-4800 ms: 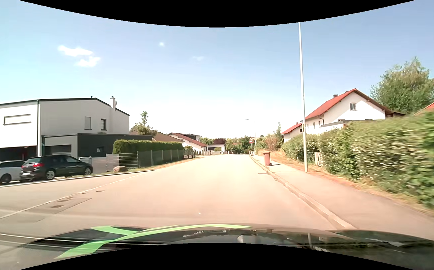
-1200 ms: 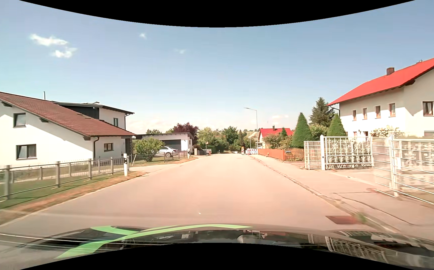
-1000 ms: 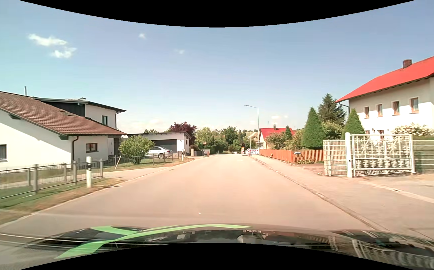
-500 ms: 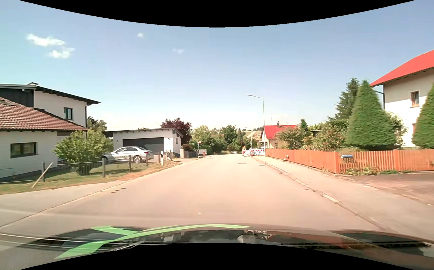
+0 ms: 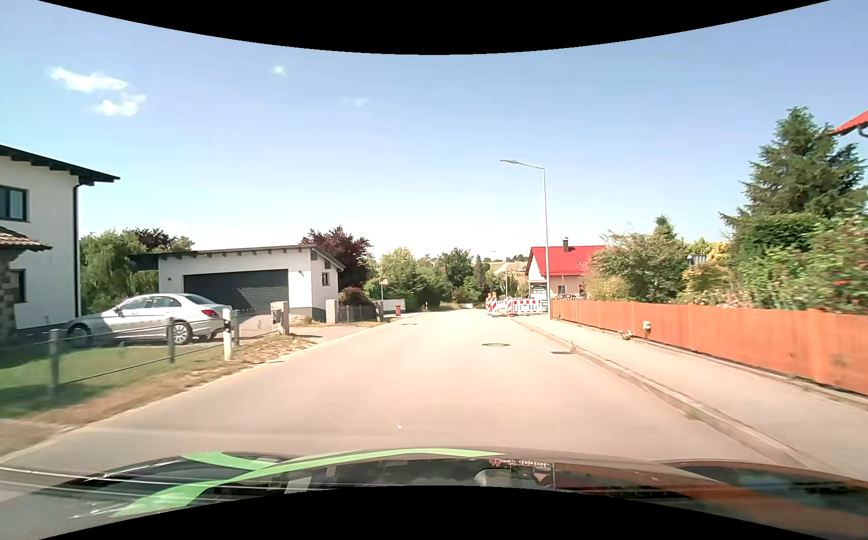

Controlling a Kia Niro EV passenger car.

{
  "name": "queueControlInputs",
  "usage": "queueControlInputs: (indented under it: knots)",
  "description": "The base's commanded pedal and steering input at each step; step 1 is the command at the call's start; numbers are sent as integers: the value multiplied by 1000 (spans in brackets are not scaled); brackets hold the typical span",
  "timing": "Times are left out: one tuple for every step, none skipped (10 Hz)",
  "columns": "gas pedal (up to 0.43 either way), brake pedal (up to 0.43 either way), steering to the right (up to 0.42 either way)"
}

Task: Follow the waypoints while adhering to traffic rules and regulations

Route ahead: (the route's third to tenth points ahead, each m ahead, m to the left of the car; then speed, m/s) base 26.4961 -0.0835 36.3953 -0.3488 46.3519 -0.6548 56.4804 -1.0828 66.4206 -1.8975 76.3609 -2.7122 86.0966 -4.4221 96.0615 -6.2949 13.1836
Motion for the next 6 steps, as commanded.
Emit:
queueControlInputs:
  knots:
    - [47,0,1]
    - [47,0,1]
    - [59,0,1]
    - [59,0,1]
    - [59,0,1]
    - [59,0,1]
